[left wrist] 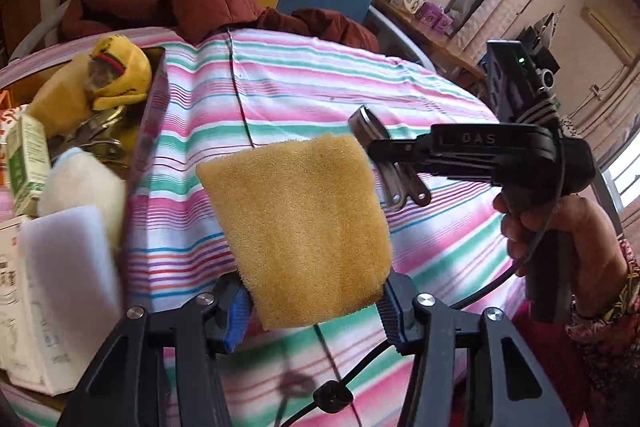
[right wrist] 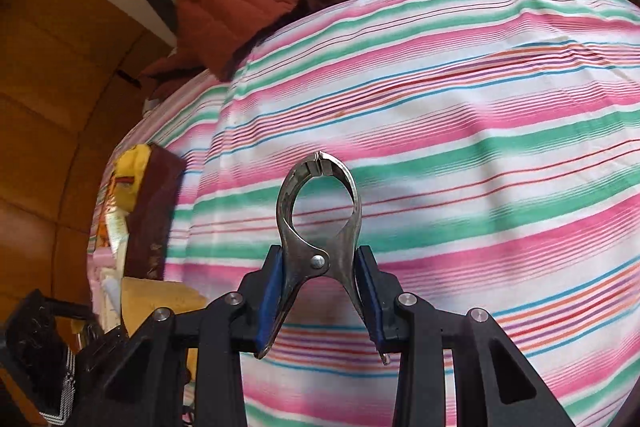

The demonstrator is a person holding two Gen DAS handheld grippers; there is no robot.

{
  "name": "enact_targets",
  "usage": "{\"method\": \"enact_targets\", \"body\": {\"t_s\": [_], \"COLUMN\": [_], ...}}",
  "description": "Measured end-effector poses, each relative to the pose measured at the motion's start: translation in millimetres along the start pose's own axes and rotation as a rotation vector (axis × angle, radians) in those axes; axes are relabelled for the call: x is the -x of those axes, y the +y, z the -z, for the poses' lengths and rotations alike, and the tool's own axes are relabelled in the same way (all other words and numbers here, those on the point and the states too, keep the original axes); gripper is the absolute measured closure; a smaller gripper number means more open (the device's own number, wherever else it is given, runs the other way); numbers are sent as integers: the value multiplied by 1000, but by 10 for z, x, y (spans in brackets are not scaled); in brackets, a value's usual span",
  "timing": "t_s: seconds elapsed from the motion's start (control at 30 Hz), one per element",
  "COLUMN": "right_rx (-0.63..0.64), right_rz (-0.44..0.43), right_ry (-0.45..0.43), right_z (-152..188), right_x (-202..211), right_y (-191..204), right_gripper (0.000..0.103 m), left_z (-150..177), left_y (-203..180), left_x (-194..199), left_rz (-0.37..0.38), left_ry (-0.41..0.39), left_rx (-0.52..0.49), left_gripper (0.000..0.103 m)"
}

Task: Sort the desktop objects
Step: 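Carry the yellow sponge and metal clip over the gold tray with both tools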

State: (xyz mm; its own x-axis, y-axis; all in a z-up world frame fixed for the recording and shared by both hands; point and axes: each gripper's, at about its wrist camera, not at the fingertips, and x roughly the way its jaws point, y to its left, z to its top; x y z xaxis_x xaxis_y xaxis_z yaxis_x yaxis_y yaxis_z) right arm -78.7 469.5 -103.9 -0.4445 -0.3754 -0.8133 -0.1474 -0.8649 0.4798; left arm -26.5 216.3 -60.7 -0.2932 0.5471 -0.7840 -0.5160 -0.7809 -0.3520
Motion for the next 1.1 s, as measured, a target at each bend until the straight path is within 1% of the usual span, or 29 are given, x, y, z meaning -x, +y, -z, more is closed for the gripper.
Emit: {"method": "enact_targets", "body": {"t_s": [0.07, 0.17, 0.3, 0.43, 0.57, 0.6, 0.7, 0.8, 0.83, 0.93, 1.0, 1.03, 1.1], "right_rx": [7, 7, 56, 118, 188, 202, 245, 284, 292, 298, 295, 287, 263], "right_rz": [-30, -103, -155, -187, -182, -178, -148, -97, -82, -43, -40, -39, -32], "right_ry": [6, 8, -4, -1, 14, 19, 37, 48, 51, 60, 69, 68, 50], "right_z": [56, 138, 206, 225, 211, 205, 161, 95, 69, -22, -75, -109, -145], "right_x": [14, 38, 56, 2, -127, -167, -331, -502, -554, -695, -786, -820, -878], "right_y": [148, 412, 876, 1358, 1791, 1875, 2109, 2286, 2328, 2393, 2427, 2424, 2433], "right_gripper": [66, 66, 66, 66, 66, 66, 66, 66, 66, 66, 66, 66, 61], "left_z": [16, 13, 4, -25, -34, -62, -105, -129, -144, -138, -179, -209, -249], "left_y": [34, 132, 352, 750, 1210, 1363, 1715, 1997, 2094, 2287, 2391, 2412, 2462], "left_x": [157, 416, 725, 1033, 1289, 1335, 1431, 1472, 1456, 1432, 1363, 1298, 1184], "left_rz": [3, -6, -30, -68, -146, -173, -224, -258, -268, -288, -295, -305, -303], "left_ry": [-29, -82, -141, -189, -221, -217, -220, -206, -189, -173, -157, -145, -88], "left_rx": [-13, -23, -13, 40, 83, 96, 135, 165, 170, 188, 194, 190, 180], "left_gripper": [49, 49, 49, 49, 49, 49, 49, 49, 49, 48, 48, 45, 41]}}
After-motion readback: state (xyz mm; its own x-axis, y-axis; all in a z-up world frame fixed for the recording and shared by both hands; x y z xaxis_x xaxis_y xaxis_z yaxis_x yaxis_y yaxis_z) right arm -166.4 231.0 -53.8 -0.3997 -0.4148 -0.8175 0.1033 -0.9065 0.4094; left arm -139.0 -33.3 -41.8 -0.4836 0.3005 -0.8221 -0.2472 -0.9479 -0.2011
